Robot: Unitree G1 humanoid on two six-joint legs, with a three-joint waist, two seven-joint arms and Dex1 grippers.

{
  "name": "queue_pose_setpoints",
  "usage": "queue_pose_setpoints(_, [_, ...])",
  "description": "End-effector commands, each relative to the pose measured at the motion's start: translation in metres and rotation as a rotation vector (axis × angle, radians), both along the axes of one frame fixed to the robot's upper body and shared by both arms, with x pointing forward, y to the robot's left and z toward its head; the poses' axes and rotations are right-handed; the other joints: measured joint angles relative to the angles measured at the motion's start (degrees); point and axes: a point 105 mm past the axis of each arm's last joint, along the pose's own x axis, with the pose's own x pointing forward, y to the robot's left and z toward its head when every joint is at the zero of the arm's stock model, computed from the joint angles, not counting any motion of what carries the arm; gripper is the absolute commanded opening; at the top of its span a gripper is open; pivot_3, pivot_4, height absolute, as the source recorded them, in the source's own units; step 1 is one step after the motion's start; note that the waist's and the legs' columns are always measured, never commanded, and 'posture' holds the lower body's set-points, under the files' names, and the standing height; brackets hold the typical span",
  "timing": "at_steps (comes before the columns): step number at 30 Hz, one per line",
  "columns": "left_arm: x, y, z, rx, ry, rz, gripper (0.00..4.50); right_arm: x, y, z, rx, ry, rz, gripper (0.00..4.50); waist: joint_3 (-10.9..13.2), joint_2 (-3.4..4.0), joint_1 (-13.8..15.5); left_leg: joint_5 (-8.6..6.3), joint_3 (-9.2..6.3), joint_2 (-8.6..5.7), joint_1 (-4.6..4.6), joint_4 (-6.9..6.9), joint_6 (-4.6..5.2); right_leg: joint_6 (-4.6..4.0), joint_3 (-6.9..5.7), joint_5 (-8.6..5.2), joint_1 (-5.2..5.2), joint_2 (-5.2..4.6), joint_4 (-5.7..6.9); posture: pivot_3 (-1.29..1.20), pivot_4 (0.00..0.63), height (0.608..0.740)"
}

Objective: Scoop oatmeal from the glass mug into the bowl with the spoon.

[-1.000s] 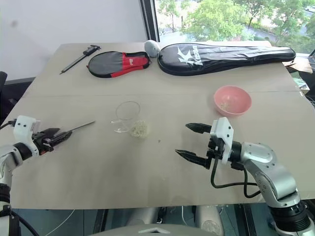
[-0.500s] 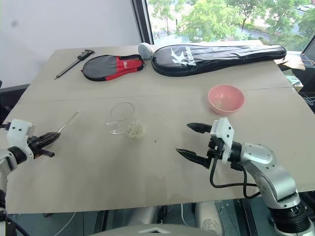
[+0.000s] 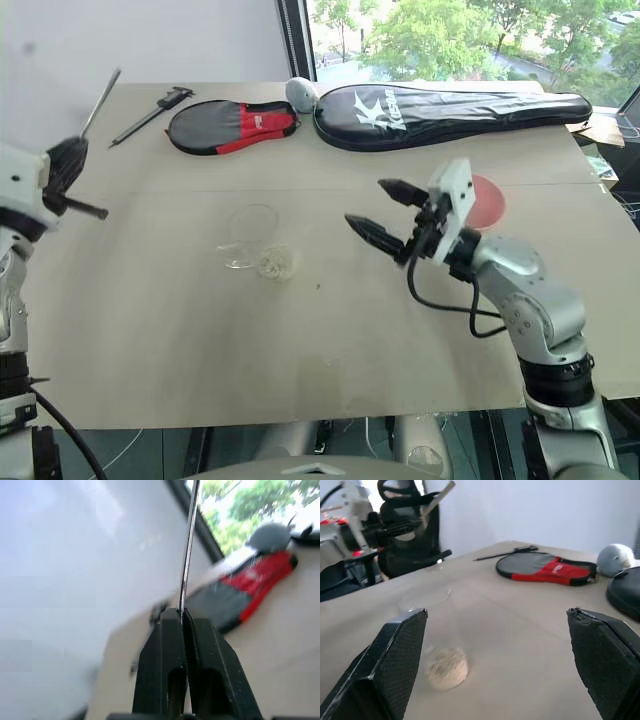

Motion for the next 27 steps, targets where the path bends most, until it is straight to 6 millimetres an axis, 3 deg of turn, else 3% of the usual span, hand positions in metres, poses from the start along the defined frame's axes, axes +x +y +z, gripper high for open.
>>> queue_pose_setpoints(1, [0.008, -0.053, 0.032, 0.371, -0.146, -0.038, 0.04, 0.015, 0.004, 0.044, 0.145, 0.011, -0.044, 4.5, 0.0, 0.0, -0.2, 0.01, 0.0, 0.0, -0.12, 0.01, -0.01, 0.0, 0.0, 0.01, -0.13, 0.04, 0.02, 0.0, 0.15, 0.74])
queue_pose_setpoints(5, [0.026, -0.082, 0.037, 0.557, -0.23, -0.028, 0.04, 0.028, 0.015, 0.081, 0.304, 0.102, -0.021, 4.5, 0.0, 0.0, -0.5, 0.22, 0.14, -0.04, -0.8, 0.07, -0.28, -0.06, -0.03, 0.15, -0.9, 0.08, 0.21, 0.0, 0.15, 0.74])
queue_pose_setpoints(12, [0.044, -0.131, 0.053, 0.678, -0.407, -0.059, 0.04, 0.046, 0.037, 0.102, 0.5, 0.367, 0.027, 4.5, 0.0, 0.01, -0.7, 0.22, 0.25, -0.01, -0.8, 0.07, -0.27, -0.06, 0.01, 0.15, -0.97, 0.25, 0.33, 0.0, 0.15, 0.74])
queue_pose_setpoints(20, [0.029, -0.171, 0.069, 0.697, -0.581, -0.125, 0.04, 0.044, 0.058, 0.129, 0.664, 0.498, 0.14, 4.5, 0.0, 0.01, -1.2, 0.22, 0.41, -0.01, -0.87, 0.12, -0.26, -0.05, 0.14, 0.15, -1.19, 0.3, 0.81, 0.0, 0.15, 0.74])
queue_pose_setpoints(27, [0.014, -0.187, 0.073, 0.73, -0.67, -0.148, 0.04, 0.053, 0.076, 0.127, 0.704, 0.564, 0.143, 4.5, 0.0, 0.01, -1.8, 0.23, 0.46, -0.04, -0.84, 0.26, -0.22, -0.05, 0.17, 0.15, -1.2, 0.31, 1.05, 0.0, 0.15, 0.74])
